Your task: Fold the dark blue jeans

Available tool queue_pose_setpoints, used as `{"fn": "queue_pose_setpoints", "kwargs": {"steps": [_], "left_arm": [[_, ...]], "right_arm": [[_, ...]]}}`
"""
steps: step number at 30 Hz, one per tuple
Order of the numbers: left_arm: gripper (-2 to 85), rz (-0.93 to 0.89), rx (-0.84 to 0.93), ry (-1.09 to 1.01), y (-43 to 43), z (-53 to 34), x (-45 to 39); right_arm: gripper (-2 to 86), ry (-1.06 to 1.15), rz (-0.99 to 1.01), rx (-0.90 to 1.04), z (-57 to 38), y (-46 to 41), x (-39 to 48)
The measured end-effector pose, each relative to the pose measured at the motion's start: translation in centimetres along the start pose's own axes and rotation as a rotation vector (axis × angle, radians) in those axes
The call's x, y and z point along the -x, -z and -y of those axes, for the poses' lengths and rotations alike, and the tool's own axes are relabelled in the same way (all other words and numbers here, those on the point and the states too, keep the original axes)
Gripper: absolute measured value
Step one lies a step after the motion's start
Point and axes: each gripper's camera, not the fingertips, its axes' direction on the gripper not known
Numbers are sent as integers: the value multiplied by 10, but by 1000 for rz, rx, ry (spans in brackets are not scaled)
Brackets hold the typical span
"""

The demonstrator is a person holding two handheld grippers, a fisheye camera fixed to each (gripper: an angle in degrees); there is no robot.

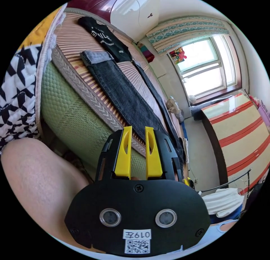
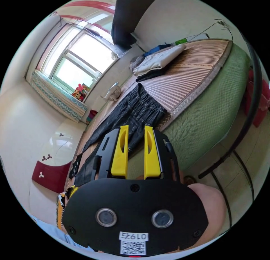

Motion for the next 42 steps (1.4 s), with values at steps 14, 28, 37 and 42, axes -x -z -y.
{"fn": "queue_pose_setpoints", "kwargs": {"steps": [14, 28, 37, 42], "left_arm": [[22, -18, 27, 57, 12, 20, 42], [30, -85, -28, 134, 28, 49, 69], [32, -77, -68, 222, 40, 57, 80], [51, -117, -146, 300, 45, 62, 87]], "right_arm": [[83, -90, 7, 41, 56, 10, -22], [63, -75, -29, 114, 92, -1, -16], [17, -70, 24, 100, 107, 5, -14], [42, -62, 58, 113, 115, 3, -11]]}}
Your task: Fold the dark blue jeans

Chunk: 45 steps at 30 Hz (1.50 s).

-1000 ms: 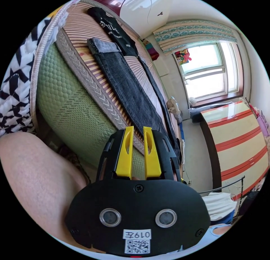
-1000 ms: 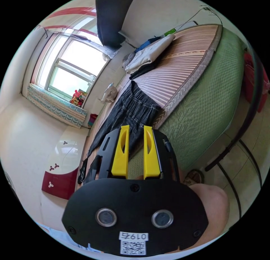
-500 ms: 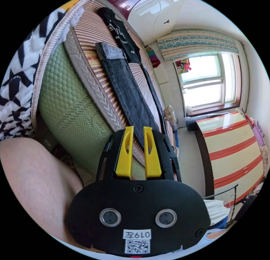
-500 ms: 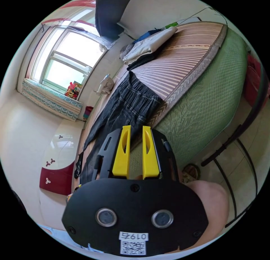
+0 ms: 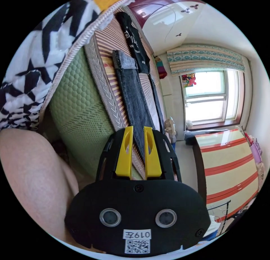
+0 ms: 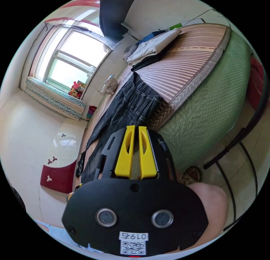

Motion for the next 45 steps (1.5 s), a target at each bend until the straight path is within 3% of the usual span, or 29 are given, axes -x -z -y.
{"fn": "queue_pose_setpoints", "kwargs": {"steps": [7, 18, 30, 38, 45], "left_arm": [[63, 29, -77, 66, 8, 6, -2], [105, 223, 28, -15, -5, 26, -42], [108, 174, 15, 29, -30, 33, -60], [74, 155, -10, 23, -35, 40, -67], [37, 186, 70, -21, -32, 41, -76]], "right_arm": [[60, 5, 30, 42, 4, -4, 3], [33, 22, 88, 15, 5, 0, 10], [2, 7, 212, 34, 6, -1, 2], [5, 5, 156, 51, 2, -12, 5], [15, -6, 43, 55, -15, -22, 13]]}}
